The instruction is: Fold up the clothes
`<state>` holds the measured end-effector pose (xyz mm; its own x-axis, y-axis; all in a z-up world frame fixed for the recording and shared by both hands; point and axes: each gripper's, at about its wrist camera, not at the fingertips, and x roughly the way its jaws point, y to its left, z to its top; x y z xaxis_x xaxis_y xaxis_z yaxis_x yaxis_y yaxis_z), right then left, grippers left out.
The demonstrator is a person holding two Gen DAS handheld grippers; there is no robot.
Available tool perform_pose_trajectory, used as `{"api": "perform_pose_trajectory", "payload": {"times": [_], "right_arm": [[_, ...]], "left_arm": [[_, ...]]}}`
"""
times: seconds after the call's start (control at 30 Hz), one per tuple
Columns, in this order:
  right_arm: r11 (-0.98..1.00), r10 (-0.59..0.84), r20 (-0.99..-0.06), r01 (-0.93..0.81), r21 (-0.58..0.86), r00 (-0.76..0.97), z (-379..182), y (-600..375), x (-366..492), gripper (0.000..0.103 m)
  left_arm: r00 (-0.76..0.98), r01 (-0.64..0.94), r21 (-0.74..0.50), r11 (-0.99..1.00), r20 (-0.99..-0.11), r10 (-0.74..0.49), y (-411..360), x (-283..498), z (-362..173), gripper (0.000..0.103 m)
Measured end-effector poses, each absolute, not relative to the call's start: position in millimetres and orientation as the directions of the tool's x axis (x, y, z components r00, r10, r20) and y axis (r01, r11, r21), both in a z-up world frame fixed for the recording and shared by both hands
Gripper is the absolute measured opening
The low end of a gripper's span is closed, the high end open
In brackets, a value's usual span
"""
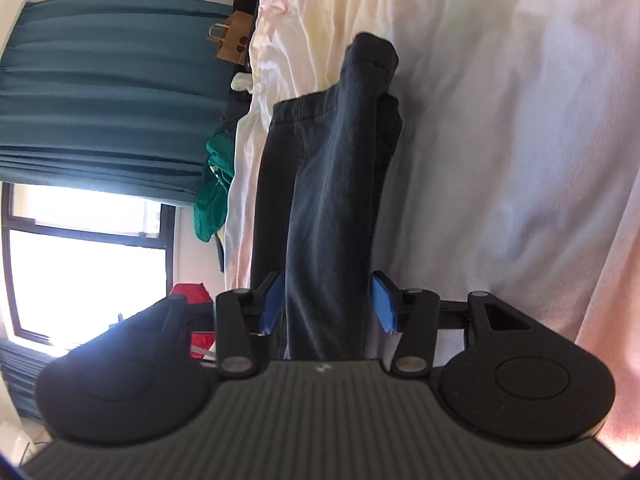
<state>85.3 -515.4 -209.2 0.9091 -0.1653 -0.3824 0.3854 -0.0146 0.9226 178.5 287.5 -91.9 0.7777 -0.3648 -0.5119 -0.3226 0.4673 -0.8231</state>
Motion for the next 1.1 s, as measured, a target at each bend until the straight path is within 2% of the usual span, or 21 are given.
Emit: {"api": "perform_pose_trajectory", "payload": {"times": [0.07,0.2,0.27,0.37,0.53,0.6,0.67,0.7,0.73,0.83,1.03,1.1], "right_arm": [[-0.017,-0.149,-0.363,0.364,0.931,0.92,-215,-519,89,0.051],[-0.004,-0.135,-0.313,0.315,0.949,0.94,-223,-532,101,0.051],[0.0,-0.121,-0.313,0.315,0.949,0.942,-226,-537,108,0.05],[0.043,-0.126,-0.337,0.344,0.938,0.933,-223,-538,118,0.05],[0.167,-0.256,-0.306,0.354,0.92,0.917,-211,-543,130,0.052],[0.177,-0.297,-0.327,0.388,0.904,0.897,-215,-547,138,0.051],[0.178,-0.346,-0.361,0.438,0.881,0.866,-221,-549,143,0.036],[0.181,-0.375,-0.377,0.466,0.866,0.847,-222,-548,144,0.019],[0.188,-0.4,-0.385,0.485,0.854,0.832,-223,-546,144,0.016],[0.208,-0.444,-0.39,0.516,0.831,0.806,-213,-540,141,0.011],[0.218,-0.489,-0.377,0.529,0.82,0.786,-193,-523,115,0.01],[0.194,-0.472,-0.41,0.546,0.815,0.78,-194,-523,101,0.01]], "left_arm": [[0.783,-0.321,-0.837,0.444,-0.498,-0.373,294,188,-107,0.083],[0.824,-0.31,-0.87,0.385,-0.447,-0.348,306,212,-130,0.068],[0.851,-0.282,-0.887,0.366,-0.407,-0.33,311,224,-135,0.068],[0.856,-0.252,-0.874,0.415,-0.402,-0.326,314,248,-134,0.065],[0.879,-0.197,-0.86,0.471,-0.368,-0.303,317,263,-127,0.04],[0.886,-0.198,-0.863,0.464,-0.36,-0.293,319,265,-127,0.025],[0.894,-0.204,-0.866,0.456,-0.355,-0.274,319,264,-127,0.018],[0.899,-0.212,-0.87,0.446,-0.352,-0.26,316,261,-128,0.016],[0.905,-0.22,-0.872,0.437,-0.35,-0.243,314,258,-127,0.015],[0.918,-0.24,-0.871,0.428,-0.347,-0.191,306,246,-120,0.012],[0.936,-0.235,-0.86,0.454,-0.325,-0.132,301,215,-91,0.009],[0.937,-0.244,-0.863,0.442,-0.327,-0.122,302,199,-87,0.009]]}}
